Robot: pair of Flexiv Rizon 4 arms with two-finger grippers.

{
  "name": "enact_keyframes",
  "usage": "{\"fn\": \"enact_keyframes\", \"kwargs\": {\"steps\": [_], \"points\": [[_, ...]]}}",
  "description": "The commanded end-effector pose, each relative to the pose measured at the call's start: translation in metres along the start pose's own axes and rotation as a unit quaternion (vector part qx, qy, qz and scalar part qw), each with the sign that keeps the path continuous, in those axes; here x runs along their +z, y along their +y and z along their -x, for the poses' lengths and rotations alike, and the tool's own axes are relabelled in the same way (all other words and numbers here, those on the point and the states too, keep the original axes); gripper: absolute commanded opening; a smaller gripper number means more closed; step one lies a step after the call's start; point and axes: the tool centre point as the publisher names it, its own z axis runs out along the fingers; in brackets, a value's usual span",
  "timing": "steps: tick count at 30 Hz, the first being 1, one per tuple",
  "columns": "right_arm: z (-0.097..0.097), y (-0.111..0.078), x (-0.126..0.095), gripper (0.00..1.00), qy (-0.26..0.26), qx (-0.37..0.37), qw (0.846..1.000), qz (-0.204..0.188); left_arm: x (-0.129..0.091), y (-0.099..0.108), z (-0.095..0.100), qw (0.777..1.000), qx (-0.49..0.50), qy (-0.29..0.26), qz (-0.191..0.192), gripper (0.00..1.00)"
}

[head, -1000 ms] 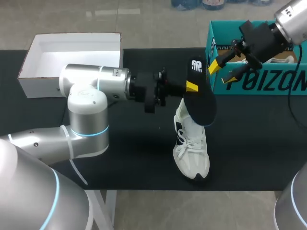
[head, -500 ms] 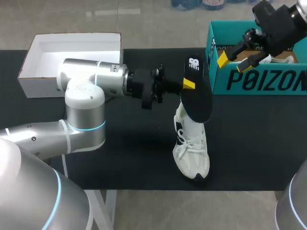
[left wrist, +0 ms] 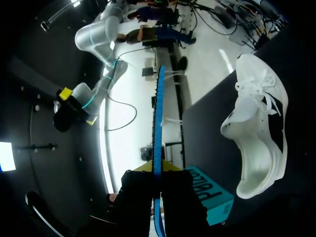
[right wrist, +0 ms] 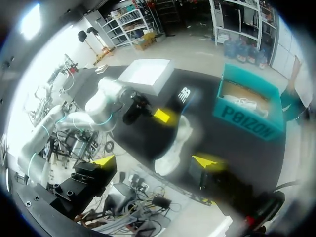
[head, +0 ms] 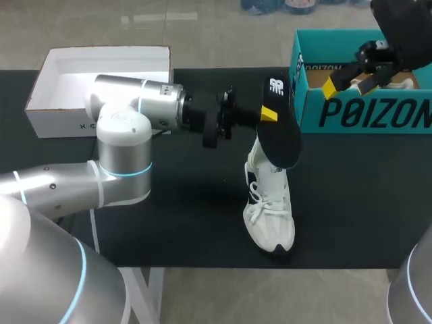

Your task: Take the shoe out of the shoebox, open the shoe tongue, remove and reinsert the insole, then place the shoe into the shoebox

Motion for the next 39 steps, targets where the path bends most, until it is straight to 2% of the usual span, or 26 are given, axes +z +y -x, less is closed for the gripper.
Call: {"fn": "enact_keyframes", "kwargs": {"steps": [1, 16, 18, 39], "points": [[-0.009, -0.01, -0.019, 1.0, -0.016, -0.008, 1.0, 0.006, 0.003, 0.003, -0.001, 1.0, 0.0, 0.002, 0.003, 0.0], [-0.023, -0.008, -0.042, 1.0, -0.022, -0.027, 0.999, -0.011, 0.004, 0.003, -0.008, 1.0, -0.005, 0.012, 0.002, 0.0], [-0.025, -0.007, -0.043, 1.0, -0.049, -0.016, 0.998, -0.02, 0.004, 0.002, -0.008, 1.0, -0.005, 0.013, 0.003, 0.0], [-0.027, -0.006, -0.043, 1.0, -0.041, -0.019, 0.999, -0.023, 0.004, 0.0, -0.005, 1.0, -0.005, 0.022, 0.006, 0.0]]}}
